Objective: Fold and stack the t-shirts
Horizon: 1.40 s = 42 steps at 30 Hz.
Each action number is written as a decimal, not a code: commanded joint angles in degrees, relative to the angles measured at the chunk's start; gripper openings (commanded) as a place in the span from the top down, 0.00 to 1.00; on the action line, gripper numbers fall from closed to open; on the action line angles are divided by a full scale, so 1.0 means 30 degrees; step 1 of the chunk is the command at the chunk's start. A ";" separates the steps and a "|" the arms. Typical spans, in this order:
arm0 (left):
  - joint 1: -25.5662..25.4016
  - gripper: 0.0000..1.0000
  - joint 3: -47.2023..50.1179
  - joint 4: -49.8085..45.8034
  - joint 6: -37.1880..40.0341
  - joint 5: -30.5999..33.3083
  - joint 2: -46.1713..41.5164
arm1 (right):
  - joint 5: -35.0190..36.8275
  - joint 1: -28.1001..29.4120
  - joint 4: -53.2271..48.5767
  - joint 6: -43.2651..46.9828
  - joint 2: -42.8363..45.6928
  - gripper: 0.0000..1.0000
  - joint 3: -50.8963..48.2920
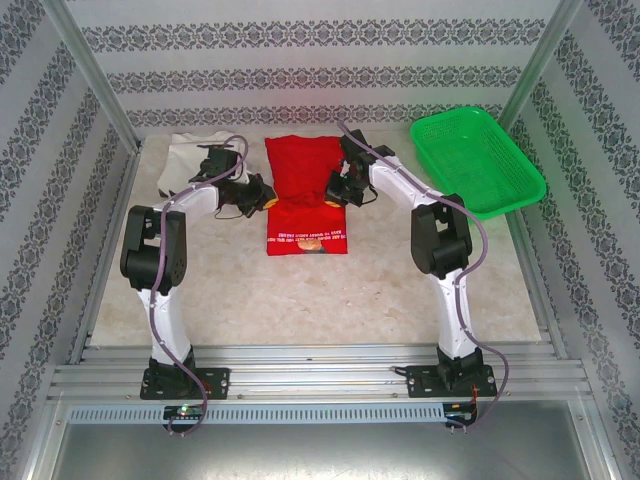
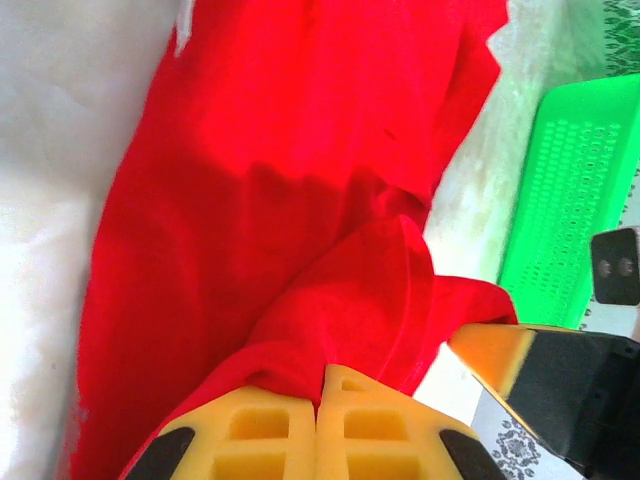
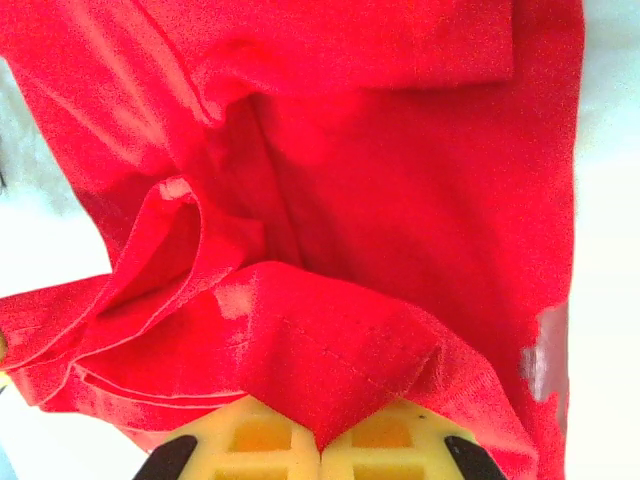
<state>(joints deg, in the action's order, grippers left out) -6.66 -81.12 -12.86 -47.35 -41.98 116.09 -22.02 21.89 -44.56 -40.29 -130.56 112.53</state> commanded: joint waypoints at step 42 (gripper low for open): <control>-0.0854 0.44 0.9942 0.1474 0.1066 -0.0823 -0.6114 | -0.1235 0.0965 1.1193 -0.3931 0.8569 0.41 -1.7024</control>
<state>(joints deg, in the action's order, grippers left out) -7.92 -50.50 -13.08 -42.06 -44.53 95.74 -25.71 24.27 -12.69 -51.11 -103.22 59.99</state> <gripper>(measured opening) 0.565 0.587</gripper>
